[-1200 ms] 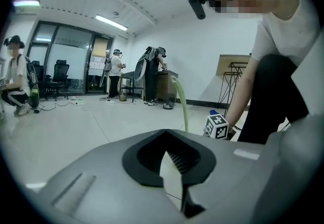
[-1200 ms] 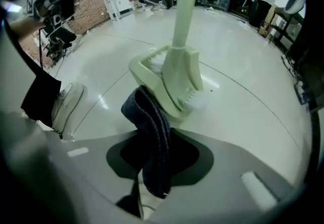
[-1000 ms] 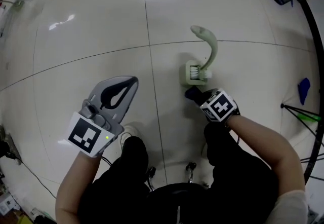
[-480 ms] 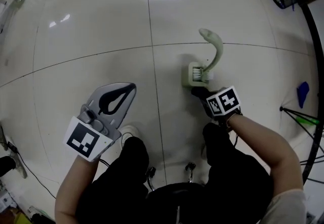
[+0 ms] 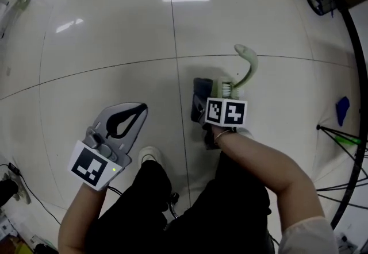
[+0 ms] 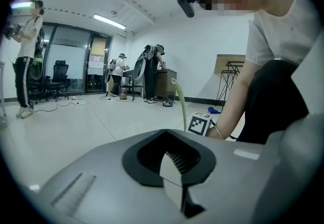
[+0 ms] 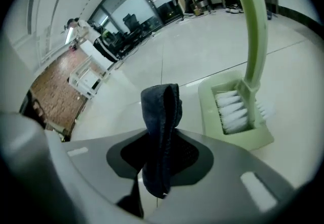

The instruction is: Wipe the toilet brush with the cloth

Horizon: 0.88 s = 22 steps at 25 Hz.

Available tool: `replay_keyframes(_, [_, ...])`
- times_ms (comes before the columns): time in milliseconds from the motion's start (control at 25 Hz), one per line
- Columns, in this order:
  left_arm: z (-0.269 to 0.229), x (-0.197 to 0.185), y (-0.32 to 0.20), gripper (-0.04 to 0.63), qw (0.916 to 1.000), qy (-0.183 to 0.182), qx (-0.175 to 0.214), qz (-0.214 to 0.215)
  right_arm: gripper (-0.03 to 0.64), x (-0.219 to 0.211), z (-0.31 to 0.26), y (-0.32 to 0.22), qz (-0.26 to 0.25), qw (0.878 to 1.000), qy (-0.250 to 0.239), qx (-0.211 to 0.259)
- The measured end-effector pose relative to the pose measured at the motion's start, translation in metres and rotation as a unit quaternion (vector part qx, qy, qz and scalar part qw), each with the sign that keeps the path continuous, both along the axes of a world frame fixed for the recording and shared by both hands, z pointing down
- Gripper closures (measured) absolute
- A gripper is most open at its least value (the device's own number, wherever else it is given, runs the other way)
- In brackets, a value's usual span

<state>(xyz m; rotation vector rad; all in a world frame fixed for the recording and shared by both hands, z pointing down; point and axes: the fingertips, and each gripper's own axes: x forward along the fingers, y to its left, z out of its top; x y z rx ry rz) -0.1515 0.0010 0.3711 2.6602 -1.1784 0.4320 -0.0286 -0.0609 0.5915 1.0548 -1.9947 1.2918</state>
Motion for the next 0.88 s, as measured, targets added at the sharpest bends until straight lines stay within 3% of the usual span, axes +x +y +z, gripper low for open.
replay_keyframes(160, [0.004,-0.011,0.000,0.598,0.9996,0.020,-0.013,-0.015,0.511,-0.010,0.008,-0.016,0.076,0.997,0.002,-0.001])
replay_keyframes(600, [0.005,-0.017,0.008,0.598,0.9993,0.033,-0.011,-0.013,0.511,0.015,0.044,-0.002,0.176,0.982,0.030,-0.058])
replay_keyframes(720, [0.007,-0.018,0.008,0.598,0.9990,0.038,-0.015,-0.017,0.511,0.024,0.046,0.006,0.171,0.982,0.027,-0.075])
replay_keyframes(880, [0.007,-0.016,0.006,0.598,0.9990,0.038,-0.015,-0.017,0.511,0.045,0.050,0.028,0.119,0.988,0.046,-0.084])
